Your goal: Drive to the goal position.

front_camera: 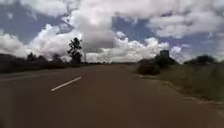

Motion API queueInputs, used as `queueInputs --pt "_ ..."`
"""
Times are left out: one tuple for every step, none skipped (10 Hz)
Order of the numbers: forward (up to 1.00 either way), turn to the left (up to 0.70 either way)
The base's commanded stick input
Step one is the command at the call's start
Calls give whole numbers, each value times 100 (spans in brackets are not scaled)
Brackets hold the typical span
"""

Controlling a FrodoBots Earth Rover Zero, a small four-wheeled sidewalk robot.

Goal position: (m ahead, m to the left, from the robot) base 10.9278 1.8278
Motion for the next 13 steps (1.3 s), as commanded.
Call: queueInputs --pt "100 0" --pt "100 0" --pt "100 0" --pt "100 0" --pt "100 0" --pt "100 0" --pt "100 0" --pt "100 0" --pt "100 0" --pt "100 0" --pt "100 0" --pt "100 0" --pt "100 0"
